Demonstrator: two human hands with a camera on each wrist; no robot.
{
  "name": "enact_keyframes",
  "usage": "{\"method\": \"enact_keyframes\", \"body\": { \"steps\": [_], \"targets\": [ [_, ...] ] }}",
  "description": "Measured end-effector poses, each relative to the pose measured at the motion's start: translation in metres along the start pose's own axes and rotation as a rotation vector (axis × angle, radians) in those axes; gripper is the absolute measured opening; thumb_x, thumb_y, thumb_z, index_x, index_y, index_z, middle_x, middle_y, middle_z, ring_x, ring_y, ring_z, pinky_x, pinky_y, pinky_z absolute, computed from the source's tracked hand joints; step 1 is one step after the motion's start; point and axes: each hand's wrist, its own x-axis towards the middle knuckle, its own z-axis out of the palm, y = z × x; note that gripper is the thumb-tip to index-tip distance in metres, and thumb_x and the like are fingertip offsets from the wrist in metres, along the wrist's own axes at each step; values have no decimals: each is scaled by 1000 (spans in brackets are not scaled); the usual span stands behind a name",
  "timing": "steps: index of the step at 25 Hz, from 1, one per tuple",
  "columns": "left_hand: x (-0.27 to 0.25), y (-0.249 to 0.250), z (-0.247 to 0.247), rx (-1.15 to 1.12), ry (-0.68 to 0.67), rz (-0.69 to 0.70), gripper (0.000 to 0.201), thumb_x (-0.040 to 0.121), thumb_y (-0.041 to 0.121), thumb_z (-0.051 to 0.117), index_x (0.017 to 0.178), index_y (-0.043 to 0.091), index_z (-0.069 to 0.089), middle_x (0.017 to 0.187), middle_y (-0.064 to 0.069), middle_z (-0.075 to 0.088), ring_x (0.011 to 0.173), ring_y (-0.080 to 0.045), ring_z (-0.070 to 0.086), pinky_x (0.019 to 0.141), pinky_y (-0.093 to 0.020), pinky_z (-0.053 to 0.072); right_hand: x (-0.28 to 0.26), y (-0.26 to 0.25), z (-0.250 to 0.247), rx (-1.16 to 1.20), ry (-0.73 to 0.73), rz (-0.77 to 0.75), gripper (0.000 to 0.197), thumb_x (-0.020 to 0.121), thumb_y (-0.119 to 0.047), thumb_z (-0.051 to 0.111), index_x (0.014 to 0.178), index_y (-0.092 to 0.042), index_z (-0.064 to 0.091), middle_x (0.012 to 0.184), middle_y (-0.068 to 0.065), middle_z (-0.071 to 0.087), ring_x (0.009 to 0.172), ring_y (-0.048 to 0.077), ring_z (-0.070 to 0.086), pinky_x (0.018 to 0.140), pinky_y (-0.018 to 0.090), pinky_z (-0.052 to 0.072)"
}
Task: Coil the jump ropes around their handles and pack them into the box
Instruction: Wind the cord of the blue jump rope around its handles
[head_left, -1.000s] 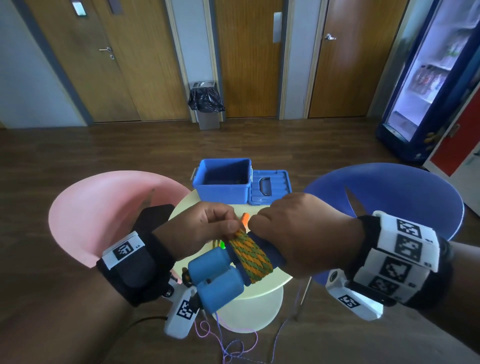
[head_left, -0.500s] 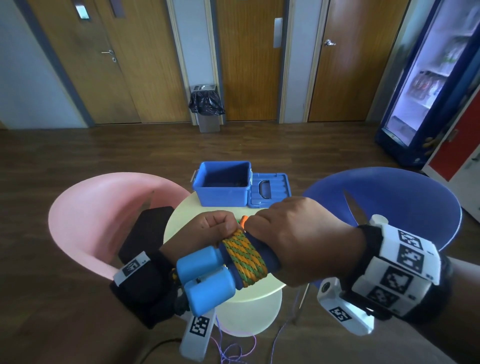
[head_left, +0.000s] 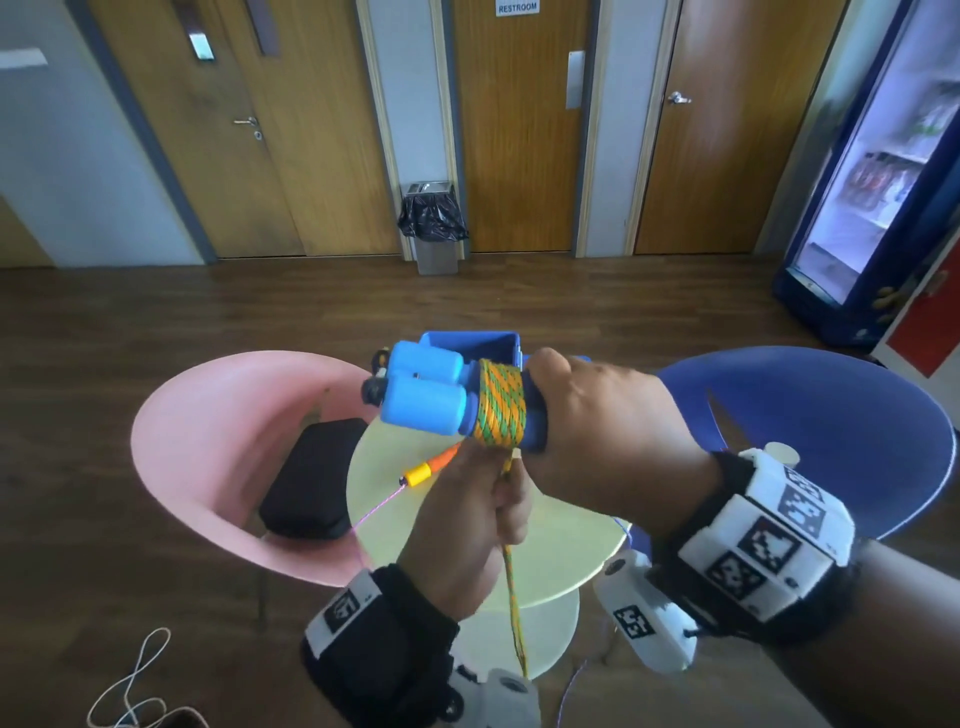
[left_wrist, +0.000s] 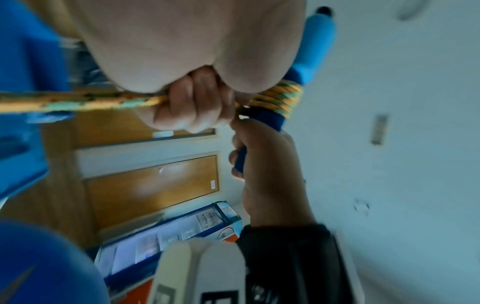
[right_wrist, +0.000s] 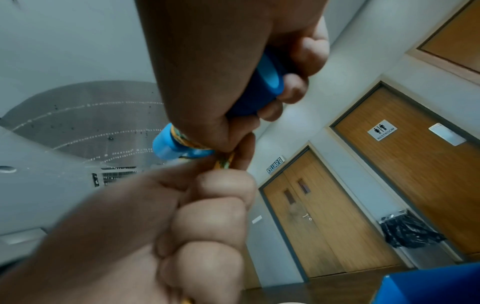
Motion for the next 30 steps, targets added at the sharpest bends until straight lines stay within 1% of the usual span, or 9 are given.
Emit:
{"method": "enact_keyframes", "body": {
  "steps": [4,8,11,14,17,19,22,27,30],
  "targets": [
    [5,-3,-7,567,132,110,24,98,31,42,86,14,55,77,-10,55,70,-23,52,66,-40,44,6,-1,11,-54,-147,135,23,79,-33,56,89,-22,39,74,-7,51,59,22,45,50,28,29],
    [8,2,-4,555,172,62,36,102,17,47,67,23,50,61,6,43,59,-12,39,63,-30,33,10,-2,19,-106,-235,170,21,83,-31,53,91,-19,38,75,-7,49,61,21,46,51,27,31],
    [11,1,-7,437,202,-2,48,103,35,47,58,22,38,56,5,30,53,-16,27,57,-30,25,6,-4,23,-118,-279,139,21,85,-30,52,94,-18,37,80,-6,52,65,20,51,54,28,38],
    [11,-2,-9,498,272,19,54,101,45,47,55,20,37,51,6,30,52,-16,27,57,-32,24,4,3,24,114,-451,164,36,77,-38,65,97,-19,41,86,-5,58,71,18,57,57,30,45],
    [14,-1,-11,386,285,31,51,102,45,46,57,20,47,47,12,34,46,-11,31,50,-24,28,4,15,21,778,-569,430,46,73,-46,81,105,-25,56,87,-2,69,70,14,66,58,28,52],
    [17,2,-11,381,279,32,57,100,54,43,68,8,53,48,9,35,45,-10,33,46,-21,28,1,21,22,1316,-532,687,39,84,-35,77,115,-18,61,94,5,72,72,19,69,59,28,56],
    [22,1,-7,490,255,52,64,99,60,38,66,5,47,51,4,32,47,-15,30,51,-30,25,-8,25,26,1580,-460,732,32,92,-26,67,111,-1,61,83,10,68,65,22,61,51,24,49],
    [20,-9,-4,595,86,70,37,104,30,45,75,10,57,55,0,41,51,-16,36,51,-27,31,-15,39,39,1305,-120,775,26,88,-19,74,108,-8,62,79,12,67,56,17,62,56,31,50],
    [17,-13,-12,700,-20,63,29,101,29,46,79,21,62,52,8,40,51,-13,35,52,-26,30,-18,62,39,1029,-10,763,21,84,-23,77,100,-23,63,78,1,68,56,12,64,54,25,49]
  ]
}}
